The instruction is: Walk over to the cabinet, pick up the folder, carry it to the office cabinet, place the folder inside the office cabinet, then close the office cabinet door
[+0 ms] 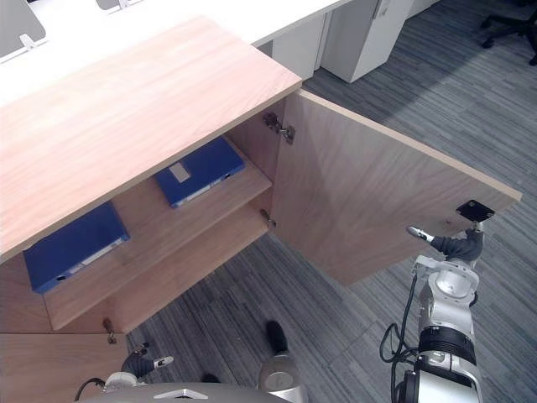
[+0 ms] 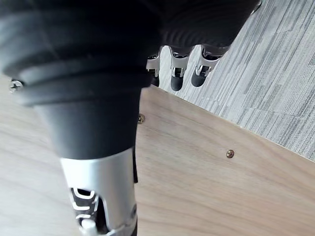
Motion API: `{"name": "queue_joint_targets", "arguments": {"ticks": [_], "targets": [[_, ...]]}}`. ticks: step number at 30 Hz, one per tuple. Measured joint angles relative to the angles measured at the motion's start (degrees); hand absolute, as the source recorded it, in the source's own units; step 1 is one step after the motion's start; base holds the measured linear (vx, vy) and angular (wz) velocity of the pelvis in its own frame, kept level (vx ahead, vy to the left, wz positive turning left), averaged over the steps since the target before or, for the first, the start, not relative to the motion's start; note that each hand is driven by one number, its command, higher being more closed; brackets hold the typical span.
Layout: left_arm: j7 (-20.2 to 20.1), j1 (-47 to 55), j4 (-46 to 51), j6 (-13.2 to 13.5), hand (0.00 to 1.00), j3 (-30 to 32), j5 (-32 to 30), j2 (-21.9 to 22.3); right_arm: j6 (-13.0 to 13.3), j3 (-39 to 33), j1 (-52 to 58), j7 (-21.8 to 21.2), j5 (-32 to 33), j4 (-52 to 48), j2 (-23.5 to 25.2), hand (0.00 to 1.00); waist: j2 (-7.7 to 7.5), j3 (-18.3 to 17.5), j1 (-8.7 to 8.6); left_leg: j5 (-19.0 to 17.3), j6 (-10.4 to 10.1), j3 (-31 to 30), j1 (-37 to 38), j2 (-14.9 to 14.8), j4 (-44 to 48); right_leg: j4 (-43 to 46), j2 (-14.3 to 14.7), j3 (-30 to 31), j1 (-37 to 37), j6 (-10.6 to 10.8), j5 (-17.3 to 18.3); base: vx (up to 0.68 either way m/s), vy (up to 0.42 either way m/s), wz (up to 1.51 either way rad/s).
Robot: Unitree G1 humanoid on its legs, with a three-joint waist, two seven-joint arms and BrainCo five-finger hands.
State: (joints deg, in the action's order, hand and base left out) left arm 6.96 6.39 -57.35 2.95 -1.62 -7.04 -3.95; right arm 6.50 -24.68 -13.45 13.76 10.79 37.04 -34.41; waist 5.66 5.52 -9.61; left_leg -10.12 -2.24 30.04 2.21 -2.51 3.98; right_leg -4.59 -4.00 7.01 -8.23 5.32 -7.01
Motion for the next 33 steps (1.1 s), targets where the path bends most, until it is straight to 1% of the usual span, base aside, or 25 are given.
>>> {"name": "queue_joint_targets", "arguments": {"ticks": [6,8,10,12,14,16,17,18,19,21,23,24,26,27,28,30,33], "targets": [[0.0,-0.2,0.1,0.6,0.00,-0.8,0.0,0.0,0.0,1.5,-0.7,0.7,0.0,-0.5,0.2,0.00,0.27,0.3,-0.02,0.0,0.0,-0.4,0.0,0.0,-0.1,0.0,-0.1,-0.4,-0.2,0.1,-0.5,-0.06,-0.049,-0.05],[0.0,-0.2,0.1,0.6,0.00,-0.8,-0.1,0.0,0.0,1.5,-0.3,1.7,0.0,-2.5,0.7,0.00,0.55,0.5,0.00,0.1,0.1,-0.4,0.0,0.1,-0.1,0.0,-0.2,-1.4,-0.2,0.0,-0.7,-0.09,-0.048,0.01],[0.0,-0.1,0.1,0.6,0.00,-0.8,-0.5,0.0,0.0,0.8,0.8,2.4,0.0,-6.5,2.7,0.00,0.71,0.9,-0.10,0.2,0.3,-0.4,0.0,0.2,-0.1,-0.1,-0.2,-1.4,-0.2,0.0,-0.8,-0.13,-0.076,-0.01],[0.0,-0.2,0.1,0.6,0.00,-0.8,-1.1,0.1,0.0,0.8,3.6,3.6,-0.1,-11.8,6.0,0.00,0.66,0.9,-0.24,0.6,0.3,-0.5,0.0,0.0,-0.3,-0.3,0.0,-1.5,-0.2,-0.1,-1.0,-0.13,-0.095,-0.01],[0.0,-0.2,0.0,0.6,0.00,-0.8,-1.3,0.1,0.0,0.7,5.0,4.1,-0.5,-14.6,8.3,0.00,0.60,0.9,-0.40,1.2,0.3,-0.5,0.5,0.1,-1.1,-0.3,0.1,-1.5,-0.1,-0.1,-1.1,-0.09,-0.064,-0.02],[0.0,-0.2,0.0,0.6,0.00,-0.9,-2.2,0.1,0.0,0.6,7.1,4.4,-0.5,-18.5,11.6,0.00,0.18,1.1,-0.50,1.4,0.1,-0.5,0.9,0.0,-1.4,-0.4,0.3,-1.5,0.1,-0.1,-1.1,-0.09,-0.061,-0.03],[0.0,-0.3,-0.1,0.5,0.00,-0.9,-2.2,0.1,0.1,0.6,8.5,4.4,-0.5,-21.3,13.8,0.00,0.26,1.1,-0.66,1.5,0.2,-0.5,0.9,0.0,-1.4,-0.4,0.3,-1.5,0.0,-0.2,-1.2,-0.09,-0.063,-0.04],[0.1,-0.5,-0.2,0.5,0.00,-1.0,-2.2,0.1,0.4,0.9,10.2,4.4,-0.5,-24.1,15.9,0.00,0.01,1.2,-0.81,1.7,0.2,-0.5,0.9,-0.1,-1.5,-0.4,0.4,-1.5,0.0,-0.3,-1.3,-0.07,-0.049,-0.03],[0.1,-0.6,-0.2,0.5,0.00,-1.1,-2.2,0.1,0.6,1.1,11.1,4.4,-0.5,-25.4,16.8,0.00,-0.14,1.3,-0.84,1.7,0.2,-0.5,1.0,-0.1,-1.5,-0.4,0.4,-1.5,0.0,-0.3,-1.4,-0.09,-0.060,-0.03],[0.1,-1.1,-0.3,0.4,0.00,-1.4,-2.3,0.1,1.0,2.2,14.1,4.4,-0.5,-29.2,19.5,0.00,-0.19,1.2,-0.88,1.9,0.2,-0.5,1.0,-0.1,-1.4,-0.4,0.4,-1.5,0.1,-0.3,-1.7,-0.12,-0.063,-0.03],[0.3,-1.4,-1.0,0.1,0.00,-1.3,-3.0,0.1,2.0,5.0,18.1,4.3,-0.4,-32.9,23.0,0.00,-0.88,0.8,-0.94,1.9,0.2,-0.5,1.1,-0.1,-1.1,-0.4,0.4,-1.4,0.1,-0.3,-1.9,-0.14,-0.066,-0.07],[0.3,-1.5,-1.7,0.1,0.00,-1.4,-3.3,0.1,2.2,6.2,19.4,4.3,-0.4,-33.9,23.9,0.00,-1.19,0.6,-0.94,2.0,0.3,-0.5,1.2,-0.1,-1.1,-0.4,0.4,-1.4,0.1,-0.4,-2.0,-0.13,-0.058,-0.07],[0.4,-1.6,-2.5,-0.5,0.00,-1.4,-3.3,0.1,2.9,8.9,22.1,4.1,-0.3,-35.4,26.3,0.00,-2.58,0.3,-0.92,2.2,0.3,-0.5,1.2,-0.2,-1.0,-0.4,0.3,-1.4,0.0,-0.6,-2.0,-0.12,-0.051,-0.06],[0.4,-1.6,-2.7,-0.5,0.00,-1.4,-3.3,0.1,2.9,9.5,22.9,4.1,-0.2,-36.0,26.9,0.00,-2.85,0.1,-0.89,2.2,0.3,-0.5,1.1,-0.2,-1.0,-0.4,0.3,-1.4,0.0,-0.8,-1.9,-0.10,-0.041,-0.05],[0.5,-1.7,-3.0,-0.6,0.00,-1.4,-3.3,0.1,3.6,11.1,24.4,4.1,0.3,-36.8,27.9,0.00,-3.23,-0.1,-0.89,2.3,0.2,-0.4,1.2,-0.3,-1.0,-0.4,0.3,-1.4,0.0,-0.9,-1.9,-0.09,-0.039,-0.05],[1.1,-1.8,-3.1,-0.6,0.00,-1.3,-3.3,0.1,4.6,14.3,27.5,4.0,0.5,-39.0,29.1,0.00,-3.40,-0.2,-0.89,2.3,0.2,-0.3,1.1,-0.4,-0.9,-0.4,0.4,-1.3,0.0,-1.2,-2.0,-0.09,-0.042,-0.08],[1.8,-2.4,-4.3,-0.6,0.00,-1.3,-3.3,0.1,5.6,18.6,30.4,3.9,0.7,-40.9,29.4,0.00,-3.43,-0.2,-0.90,2.2,0.2,-0.3,1.1,-0.4,-0.7,-0.4,0.4,-1.3,-0.1,-1.4,-2.3,-0.08,-0.039,-0.11]]}}
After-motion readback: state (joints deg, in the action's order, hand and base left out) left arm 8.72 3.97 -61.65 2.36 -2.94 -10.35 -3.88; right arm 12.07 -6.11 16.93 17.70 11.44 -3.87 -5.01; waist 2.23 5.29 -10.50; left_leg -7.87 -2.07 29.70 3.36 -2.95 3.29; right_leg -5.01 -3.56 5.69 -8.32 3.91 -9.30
